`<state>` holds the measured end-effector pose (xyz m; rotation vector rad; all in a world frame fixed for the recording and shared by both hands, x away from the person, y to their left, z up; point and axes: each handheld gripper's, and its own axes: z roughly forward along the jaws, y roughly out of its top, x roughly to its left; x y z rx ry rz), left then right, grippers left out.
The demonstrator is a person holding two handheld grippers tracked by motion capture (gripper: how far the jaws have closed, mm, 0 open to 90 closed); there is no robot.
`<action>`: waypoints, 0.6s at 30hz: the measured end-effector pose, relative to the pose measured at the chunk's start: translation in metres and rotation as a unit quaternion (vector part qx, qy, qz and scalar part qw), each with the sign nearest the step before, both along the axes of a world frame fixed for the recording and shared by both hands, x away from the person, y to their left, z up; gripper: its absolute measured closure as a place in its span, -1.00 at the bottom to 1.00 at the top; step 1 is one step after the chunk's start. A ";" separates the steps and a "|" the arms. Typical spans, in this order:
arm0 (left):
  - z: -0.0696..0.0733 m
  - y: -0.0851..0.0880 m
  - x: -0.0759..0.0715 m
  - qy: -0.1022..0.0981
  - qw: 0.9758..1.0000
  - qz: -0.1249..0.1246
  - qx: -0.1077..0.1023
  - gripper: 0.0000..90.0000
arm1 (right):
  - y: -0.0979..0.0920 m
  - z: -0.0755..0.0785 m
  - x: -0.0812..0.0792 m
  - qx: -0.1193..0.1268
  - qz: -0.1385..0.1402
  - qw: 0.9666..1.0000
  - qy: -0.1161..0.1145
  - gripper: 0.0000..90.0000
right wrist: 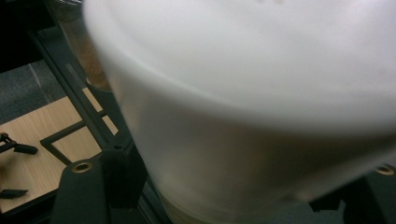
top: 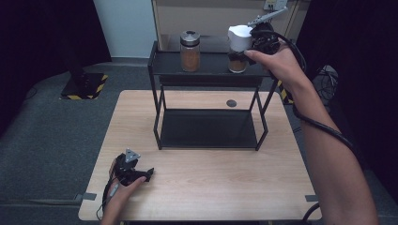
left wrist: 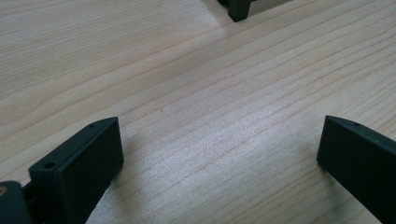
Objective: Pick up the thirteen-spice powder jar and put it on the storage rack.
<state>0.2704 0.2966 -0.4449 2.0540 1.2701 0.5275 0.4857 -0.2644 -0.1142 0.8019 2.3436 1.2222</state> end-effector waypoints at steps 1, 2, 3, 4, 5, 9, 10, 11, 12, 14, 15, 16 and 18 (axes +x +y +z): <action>0.000 0.000 0.000 0.000 1.000 0.000 0.000 -1.00 | 0.000 0.000 0.000 -0.001 -0.001 1.000 0.000 -0.35; 0.000 0.000 0.000 0.000 1.000 0.000 0.000 -1.00 | 0.001 0.000 0.000 -0.002 -0.001 1.000 -0.001 -0.35; 0.000 0.000 0.000 0.000 1.000 0.000 0.000 -1.00 | 0.001 0.000 0.000 -0.003 -0.001 1.000 -0.001 -0.35; 0.000 0.000 0.000 0.000 1.000 0.000 0.000 -1.00 | 0.000 0.000 0.000 -0.004 0.000 1.000 -0.001 -0.35; 0.000 0.000 0.000 0.000 1.000 0.000 0.000 -1.00 | 0.000 0.000 0.000 -0.002 -0.001 1.000 -0.001 -0.36; 0.000 0.000 0.000 0.000 1.000 0.000 0.000 -1.00 | 0.000 0.002 -0.002 -0.003 0.001 1.000 -0.002 -0.42; 0.000 0.000 0.000 0.000 1.000 0.000 0.000 -1.00 | 0.000 0.002 -0.003 -0.006 0.000 1.000 -0.004 -0.44; 0.000 0.000 0.000 0.000 1.000 0.000 0.000 -1.00 | 0.000 0.003 -0.003 -0.005 0.000 1.000 -0.005 -0.47; 0.000 0.000 0.000 0.000 1.000 0.000 0.000 -1.00 | 0.000 0.003 -0.004 -0.005 -0.001 1.000 -0.007 -0.50; 0.000 0.000 0.000 0.000 1.000 0.000 0.000 -1.00 | 0.001 0.005 -0.007 -0.010 -0.002 1.000 -0.013 -0.57; 0.000 0.000 0.000 0.000 1.000 0.000 0.000 -1.00 | 0.002 0.005 -0.009 -0.013 -0.004 1.000 -0.016 -0.61; 0.000 0.000 0.000 0.000 1.000 0.000 0.000 -1.00 | 0.003 0.006 -0.011 -0.017 -0.006 1.000 -0.021 -0.62; 0.000 0.000 0.000 0.000 1.000 0.000 0.000 -1.00 | 0.002 0.007 -0.015 -0.020 -0.006 0.999 -0.025 -0.67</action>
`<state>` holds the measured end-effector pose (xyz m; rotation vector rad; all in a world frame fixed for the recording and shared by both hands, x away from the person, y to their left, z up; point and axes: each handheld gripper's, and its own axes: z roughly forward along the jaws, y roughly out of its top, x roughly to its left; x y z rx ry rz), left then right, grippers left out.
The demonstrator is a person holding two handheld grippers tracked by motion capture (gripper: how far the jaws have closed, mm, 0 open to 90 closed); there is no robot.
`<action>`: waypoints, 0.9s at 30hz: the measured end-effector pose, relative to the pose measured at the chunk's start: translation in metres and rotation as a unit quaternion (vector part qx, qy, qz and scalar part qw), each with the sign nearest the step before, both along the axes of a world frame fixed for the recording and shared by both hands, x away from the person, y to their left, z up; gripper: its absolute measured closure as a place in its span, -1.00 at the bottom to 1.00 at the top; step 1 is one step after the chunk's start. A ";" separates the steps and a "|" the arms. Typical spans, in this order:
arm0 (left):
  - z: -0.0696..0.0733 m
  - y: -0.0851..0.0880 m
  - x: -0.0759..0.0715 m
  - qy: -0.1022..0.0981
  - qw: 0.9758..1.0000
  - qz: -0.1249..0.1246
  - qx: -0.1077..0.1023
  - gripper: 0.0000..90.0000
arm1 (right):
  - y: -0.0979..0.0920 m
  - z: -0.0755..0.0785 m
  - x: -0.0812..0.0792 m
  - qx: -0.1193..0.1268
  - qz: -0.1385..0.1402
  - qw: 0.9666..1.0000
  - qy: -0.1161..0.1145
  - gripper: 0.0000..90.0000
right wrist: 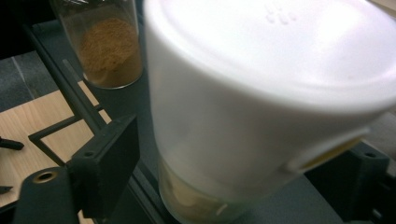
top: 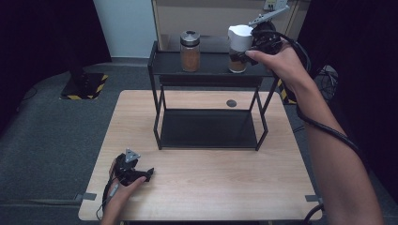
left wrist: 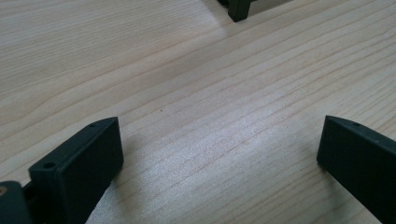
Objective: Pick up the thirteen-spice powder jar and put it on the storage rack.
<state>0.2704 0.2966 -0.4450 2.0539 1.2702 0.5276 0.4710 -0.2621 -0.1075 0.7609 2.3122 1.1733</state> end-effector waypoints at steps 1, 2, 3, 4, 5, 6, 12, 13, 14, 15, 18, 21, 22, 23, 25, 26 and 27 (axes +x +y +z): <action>0.000 0.000 0.000 0.000 1.000 0.000 0.000 -1.00 | 0.000 0.001 -0.002 -0.001 -0.002 1.000 0.000 -0.68; 0.000 0.000 0.000 0.000 1.000 0.000 0.000 -1.00 | 0.000 0.001 -0.004 -0.006 -0.002 1.000 -0.004 -0.71; 0.000 0.000 0.000 0.000 1.000 0.000 0.000 -1.00 | 0.000 0.001 -0.006 -0.011 -0.004 1.000 -0.008 -0.72; 0.000 0.000 0.000 0.000 1.000 0.000 0.000 -1.00 | 0.000 0.002 -0.008 -0.015 -0.006 1.000 -0.010 -0.73; 0.000 0.000 0.000 0.000 1.000 0.000 0.000 -1.00 | -0.001 0.002 -0.011 -0.016 -0.008 1.000 -0.014 -0.75; 0.000 0.000 0.000 0.000 1.000 0.000 0.000 -1.00 | -0.002 0.002 -0.015 -0.016 -0.012 1.000 -0.016 -0.78; 0.000 0.000 0.001 0.000 1.000 0.000 0.000 -1.00 | -0.009 0.003 -0.033 -0.024 -0.013 0.999 -0.025 -0.83; 0.000 -0.001 0.001 0.000 1.000 0.000 0.000 -1.00 | -0.010 0.003 -0.035 -0.024 -0.012 0.999 -0.026 -0.83; 0.000 -0.001 0.001 0.000 1.000 0.000 0.000 -1.00 | -0.011 0.003 -0.038 -0.023 -0.011 0.999 -0.027 -0.83; 0.000 -0.001 0.001 0.001 1.000 0.000 0.000 -1.00 | -0.012 0.003 -0.041 -0.026 -0.007 0.999 -0.028 -0.82; 0.000 -0.001 0.001 0.000 1.000 0.000 0.000 -1.00 | -0.013 0.003 -0.049 -0.031 -0.004 0.999 -0.032 -0.84; 0.000 -0.001 0.001 0.000 1.000 0.000 0.000 -1.00 | -0.014 0.001 -0.057 -0.031 -0.004 0.999 -0.035 -0.84; 0.000 -0.001 0.001 0.000 1.000 0.000 0.000 -1.00 | -0.014 0.001 -0.059 -0.031 -0.003 0.999 -0.036 -0.84; 0.000 -0.001 0.001 0.000 1.000 0.000 0.000 -1.00 | -0.014 0.000 -0.061 -0.036 0.001 0.999 -0.040 -0.84; 0.000 -0.001 0.001 0.001 1.000 0.000 0.001 -1.00 | -0.012 -0.002 -0.067 -0.043 0.006 0.998 -0.041 -0.83; 0.000 -0.001 0.001 0.000 1.000 0.000 0.000 -1.00 | -0.011 -0.003 -0.069 -0.044 0.007 0.998 -0.042 -0.83; 0.000 -0.001 0.001 0.000 1.000 0.000 0.000 -1.00 | -0.010 -0.003 -0.071 -0.046 0.010 0.998 -0.042 -0.83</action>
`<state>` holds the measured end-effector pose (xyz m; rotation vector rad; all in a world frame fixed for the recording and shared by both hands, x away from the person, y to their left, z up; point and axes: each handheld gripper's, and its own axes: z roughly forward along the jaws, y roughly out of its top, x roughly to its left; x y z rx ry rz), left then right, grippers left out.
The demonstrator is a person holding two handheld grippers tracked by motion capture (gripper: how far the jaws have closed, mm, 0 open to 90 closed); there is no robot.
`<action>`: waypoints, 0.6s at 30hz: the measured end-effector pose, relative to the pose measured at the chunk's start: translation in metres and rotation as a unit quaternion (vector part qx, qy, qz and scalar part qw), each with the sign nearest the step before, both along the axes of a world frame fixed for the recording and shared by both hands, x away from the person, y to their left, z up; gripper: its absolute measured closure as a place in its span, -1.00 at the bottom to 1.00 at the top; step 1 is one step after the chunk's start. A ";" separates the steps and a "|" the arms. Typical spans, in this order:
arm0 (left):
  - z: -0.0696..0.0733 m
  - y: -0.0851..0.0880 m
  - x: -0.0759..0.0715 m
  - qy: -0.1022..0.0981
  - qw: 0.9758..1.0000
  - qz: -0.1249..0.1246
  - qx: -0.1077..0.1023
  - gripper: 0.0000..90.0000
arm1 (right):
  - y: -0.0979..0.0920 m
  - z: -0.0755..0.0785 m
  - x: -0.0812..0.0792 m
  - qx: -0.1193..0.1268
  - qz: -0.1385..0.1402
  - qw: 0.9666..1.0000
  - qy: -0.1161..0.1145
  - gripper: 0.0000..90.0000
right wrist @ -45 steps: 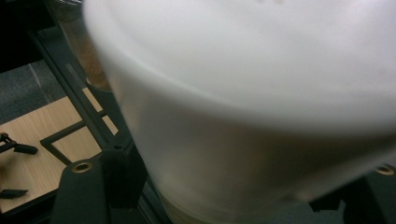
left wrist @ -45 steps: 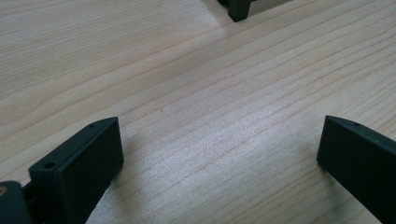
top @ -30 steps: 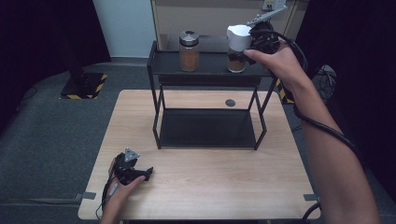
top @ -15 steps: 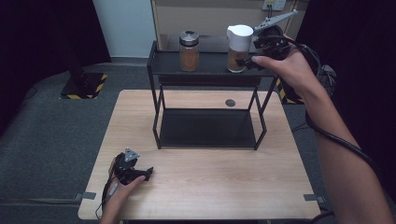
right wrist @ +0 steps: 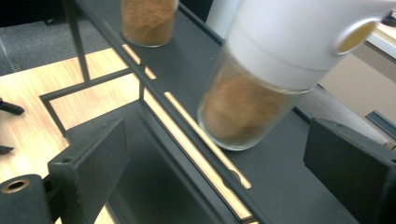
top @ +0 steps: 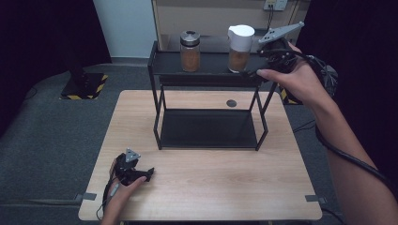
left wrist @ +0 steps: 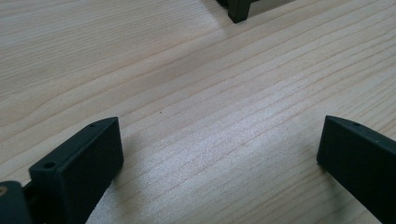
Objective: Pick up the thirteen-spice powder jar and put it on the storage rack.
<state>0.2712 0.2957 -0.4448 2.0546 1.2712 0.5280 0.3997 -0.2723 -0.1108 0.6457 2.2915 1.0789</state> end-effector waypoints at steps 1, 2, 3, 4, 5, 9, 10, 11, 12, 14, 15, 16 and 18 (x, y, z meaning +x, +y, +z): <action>0.000 0.000 0.000 0.000 1.000 0.000 0.000 -1.00 | 0.001 -0.001 -0.003 -0.003 0.002 1.000 -0.001 -0.83; 0.000 0.000 0.000 0.000 1.000 0.000 0.000 -1.00 | 0.002 -0.001 -0.004 -0.004 0.004 1.000 -0.001 -0.83; 0.000 0.000 0.000 0.000 1.000 0.000 0.000 -1.00 | 0.003 -0.002 -0.007 -0.004 0.007 1.000 0.000 -0.83; 0.000 0.000 0.000 0.000 1.000 0.000 0.000 -1.00 | 0.004 -0.003 -0.009 -0.006 0.009 1.000 0.001 -0.83; 0.000 0.000 0.000 0.000 1.000 0.000 0.000 -1.00 | 0.005 -0.004 -0.012 -0.009 0.013 1.000 0.001 -0.83; 0.000 0.000 0.000 0.000 1.000 0.000 0.000 -1.00 | 0.010 -0.006 -0.020 -0.017 0.016 1.000 0.006 -0.83; 0.000 0.000 0.000 0.000 1.000 0.000 0.000 -1.00 | 0.011 -0.008 -0.023 -0.020 0.017 1.000 0.008 -0.82; 0.000 0.000 0.000 0.000 1.000 0.000 0.000 -1.00 | 0.012 -0.010 -0.024 -0.021 0.018 1.000 0.010 -0.82; 0.000 0.000 0.000 0.000 1.000 0.001 0.000 -1.00 | 0.013 -0.011 -0.025 -0.023 0.018 0.999 0.014 -0.82; 0.000 0.000 0.000 0.000 1.000 0.001 0.000 -1.00 | 0.015 -0.016 -0.028 -0.027 0.018 0.999 0.017 -0.82; 0.000 0.000 0.000 0.000 1.000 0.001 0.000 -1.00 | 0.014 -0.018 -0.030 -0.026 0.021 0.999 0.020 -0.82; 0.000 0.000 0.000 0.000 1.000 0.001 0.000 -1.00 | 0.014 -0.021 -0.031 -0.027 0.023 0.999 0.022 -0.82; 0.000 0.000 0.000 0.000 1.000 0.001 0.000 -1.00 | 0.015 -0.024 -0.032 -0.030 0.023 0.999 0.024 -0.82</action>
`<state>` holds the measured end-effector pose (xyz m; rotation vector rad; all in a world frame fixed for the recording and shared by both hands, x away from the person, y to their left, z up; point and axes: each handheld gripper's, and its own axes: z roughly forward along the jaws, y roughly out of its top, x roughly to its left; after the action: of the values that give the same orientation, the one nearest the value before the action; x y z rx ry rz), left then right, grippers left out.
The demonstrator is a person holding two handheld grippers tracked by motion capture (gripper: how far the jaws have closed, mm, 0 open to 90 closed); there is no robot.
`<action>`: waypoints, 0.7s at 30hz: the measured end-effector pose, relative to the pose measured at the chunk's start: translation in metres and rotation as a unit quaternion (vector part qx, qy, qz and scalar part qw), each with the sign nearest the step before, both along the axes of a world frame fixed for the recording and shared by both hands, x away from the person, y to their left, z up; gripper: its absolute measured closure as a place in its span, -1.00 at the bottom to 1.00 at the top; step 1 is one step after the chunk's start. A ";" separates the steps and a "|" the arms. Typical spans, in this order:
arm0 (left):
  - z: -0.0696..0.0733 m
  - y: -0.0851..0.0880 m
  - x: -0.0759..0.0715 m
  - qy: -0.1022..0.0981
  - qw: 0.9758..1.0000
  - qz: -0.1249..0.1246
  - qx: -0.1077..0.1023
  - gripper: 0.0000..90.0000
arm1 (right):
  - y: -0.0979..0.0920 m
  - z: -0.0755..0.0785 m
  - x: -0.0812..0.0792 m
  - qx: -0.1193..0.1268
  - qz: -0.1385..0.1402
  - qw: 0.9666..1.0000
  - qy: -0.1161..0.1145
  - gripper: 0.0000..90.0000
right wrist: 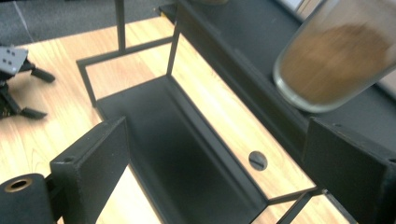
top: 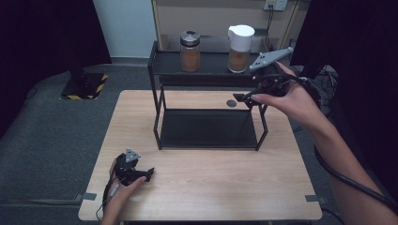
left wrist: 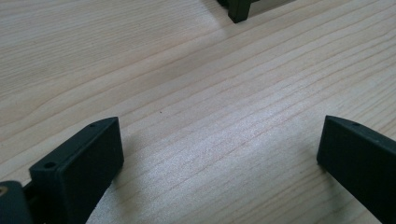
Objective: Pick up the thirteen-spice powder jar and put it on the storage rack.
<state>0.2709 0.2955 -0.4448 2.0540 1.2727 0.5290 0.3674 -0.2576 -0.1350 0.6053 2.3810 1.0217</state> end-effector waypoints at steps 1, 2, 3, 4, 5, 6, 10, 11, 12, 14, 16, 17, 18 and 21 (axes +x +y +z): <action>0.000 0.000 0.000 0.000 1.000 0.000 0.000 -1.00 | 0.000 -0.003 -0.001 -0.001 0.000 1.000 0.003 -0.82; 0.000 0.000 0.000 0.000 1.000 0.000 0.000 -1.00 | 0.001 -0.007 -0.001 -0.004 0.000 1.000 0.008 -0.82; 0.000 0.000 0.000 0.000 1.000 0.000 0.000 -1.00 | 0.001 -0.010 -0.002 -0.006 0.000 1.000 0.011 -0.82; 0.000 0.000 0.000 0.000 1.000 0.000 0.000 -1.00 | 0.001 -0.012 -0.002 -0.007 0.001 1.000 0.013 -0.82; 0.000 0.000 0.000 0.000 1.000 0.000 0.000 -1.00 | 0.002 -0.016 -0.001 -0.009 0.001 1.000 0.017 -0.82; 0.000 0.000 0.000 0.000 1.000 0.000 0.000 -1.00 | 0.002 -0.019 -0.001 -0.012 0.001 1.000 0.020 -0.82; 0.000 0.000 0.000 0.000 1.000 0.000 0.000 -1.00 | 0.003 -0.031 0.000 -0.016 0.002 0.999 0.029 -0.82; 0.000 0.000 0.000 0.000 1.000 0.000 0.000 -1.00 | 0.003 -0.033 0.001 -0.016 0.002 0.999 0.032 -0.82; 0.000 0.000 0.000 0.000 1.000 0.000 0.000 -1.00 | 0.003 -0.036 0.001 -0.018 0.003 0.999 0.034 -0.82; 0.000 0.000 0.000 0.000 1.000 0.000 0.000 -1.00 | 0.003 -0.039 0.002 -0.019 0.003 0.999 0.039 -0.82; 0.000 0.000 0.000 0.000 1.000 0.000 0.000 -1.00 | 0.003 -0.044 0.003 -0.019 0.003 0.999 0.043 -0.82; 0.000 0.000 0.000 0.000 1.000 0.000 0.000 -1.00 | 0.003 -0.046 0.003 -0.020 0.005 0.999 0.044 -0.81; 0.000 0.000 0.000 0.000 1.000 0.000 0.000 -1.00 | 0.003 -0.048 0.003 -0.021 0.005 0.999 0.046 -0.81; 0.000 0.000 0.000 0.000 1.000 0.000 0.000 -1.00 | 0.005 -0.054 0.005 -0.025 0.006 0.998 0.051 -0.81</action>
<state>0.2709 0.2954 -0.4449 2.0534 1.2730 0.5290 0.3720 -0.2531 -0.1888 0.6384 2.4944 0.9537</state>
